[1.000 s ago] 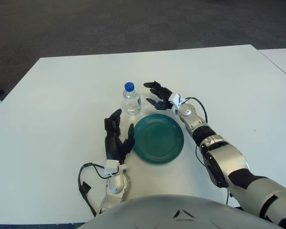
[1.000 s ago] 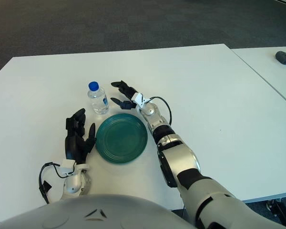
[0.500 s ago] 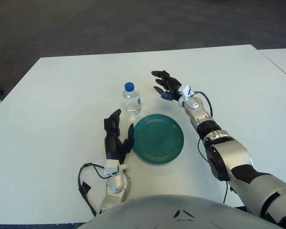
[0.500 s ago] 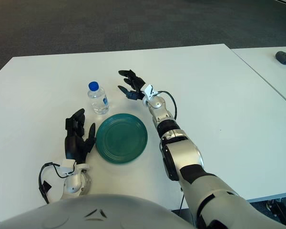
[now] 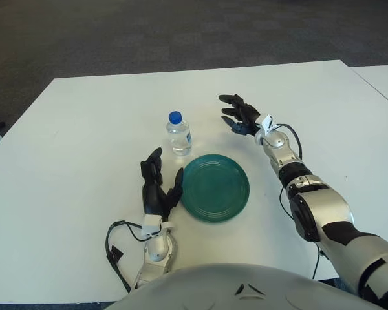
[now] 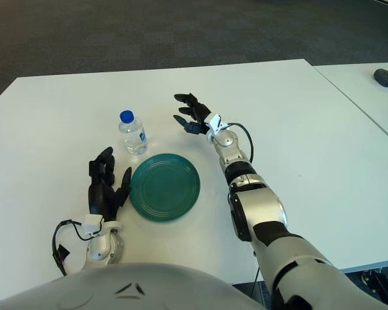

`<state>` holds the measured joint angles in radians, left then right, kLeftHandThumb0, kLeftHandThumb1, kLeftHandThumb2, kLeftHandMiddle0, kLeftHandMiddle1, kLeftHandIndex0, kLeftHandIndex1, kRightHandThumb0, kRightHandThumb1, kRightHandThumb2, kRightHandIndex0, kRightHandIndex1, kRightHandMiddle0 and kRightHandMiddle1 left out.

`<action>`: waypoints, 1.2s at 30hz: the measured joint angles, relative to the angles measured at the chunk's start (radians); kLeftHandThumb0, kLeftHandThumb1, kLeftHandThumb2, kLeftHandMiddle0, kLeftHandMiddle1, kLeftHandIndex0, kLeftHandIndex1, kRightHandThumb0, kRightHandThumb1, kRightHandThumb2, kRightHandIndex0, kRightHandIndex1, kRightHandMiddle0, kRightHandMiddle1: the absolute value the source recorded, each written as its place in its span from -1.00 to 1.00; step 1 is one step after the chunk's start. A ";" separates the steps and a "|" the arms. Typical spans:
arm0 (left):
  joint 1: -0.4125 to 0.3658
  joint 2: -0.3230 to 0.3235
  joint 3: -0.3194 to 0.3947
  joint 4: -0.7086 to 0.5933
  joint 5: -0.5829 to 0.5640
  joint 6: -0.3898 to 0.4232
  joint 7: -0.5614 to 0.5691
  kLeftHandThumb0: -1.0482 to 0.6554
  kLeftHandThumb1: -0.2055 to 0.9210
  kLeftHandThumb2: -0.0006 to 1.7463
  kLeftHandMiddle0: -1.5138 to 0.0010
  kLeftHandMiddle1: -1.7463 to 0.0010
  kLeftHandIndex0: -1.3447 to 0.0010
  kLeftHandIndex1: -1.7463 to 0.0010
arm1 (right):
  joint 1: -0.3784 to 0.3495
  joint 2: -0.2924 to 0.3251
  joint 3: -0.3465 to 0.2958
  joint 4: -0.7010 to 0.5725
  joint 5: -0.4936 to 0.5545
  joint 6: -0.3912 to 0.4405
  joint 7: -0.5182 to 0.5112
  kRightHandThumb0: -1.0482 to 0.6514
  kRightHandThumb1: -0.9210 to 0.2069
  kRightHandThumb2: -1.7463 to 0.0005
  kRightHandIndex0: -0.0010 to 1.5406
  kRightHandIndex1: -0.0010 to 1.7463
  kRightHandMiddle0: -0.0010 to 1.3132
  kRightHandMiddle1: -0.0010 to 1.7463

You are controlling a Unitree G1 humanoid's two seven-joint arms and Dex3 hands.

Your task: Put the bottle into the plate.

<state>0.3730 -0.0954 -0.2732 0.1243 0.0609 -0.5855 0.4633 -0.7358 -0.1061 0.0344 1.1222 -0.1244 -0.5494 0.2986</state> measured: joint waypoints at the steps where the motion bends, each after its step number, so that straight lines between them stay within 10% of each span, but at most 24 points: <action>1: -0.001 0.000 0.001 0.000 0.000 0.003 0.000 -0.69 0.79 -0.75 0.53 0.71 1.00 0.10 | 0.004 -0.006 -0.003 0.000 0.001 -0.011 0.004 -0.97 -1.00 0.31 -0.79 -0.29 -1.00 -0.32; 13: -0.016 -0.004 0.091 -0.017 0.023 0.178 -0.006 -0.74 0.89 -0.81 0.49 0.79 1.00 0.07 | 0.114 -0.134 -0.078 0.024 0.075 -0.111 0.102 -0.86 -1.00 0.25 -0.69 -0.55 -1.00 -0.36; 24: 0.000 -0.020 0.146 -0.108 0.025 0.284 -0.050 -0.65 0.95 -0.82 0.50 0.80 1.00 0.02 | 0.130 -0.244 -0.218 0.060 0.213 0.046 0.167 -0.80 -1.00 0.29 -0.58 -0.69 -1.00 -0.35; 36: -0.027 -0.017 0.204 -0.109 0.023 0.322 -0.096 -0.69 0.97 -0.83 0.49 0.79 1.00 0.03 | 0.201 -0.213 -0.299 0.005 0.308 0.026 0.227 -0.73 -1.00 0.32 -0.49 -0.66 -1.00 -0.22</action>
<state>0.3464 -0.1125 -0.0692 0.0150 0.0841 -0.2638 0.3676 -0.5353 -0.3193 -0.2646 1.1276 0.1836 -0.5237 0.5255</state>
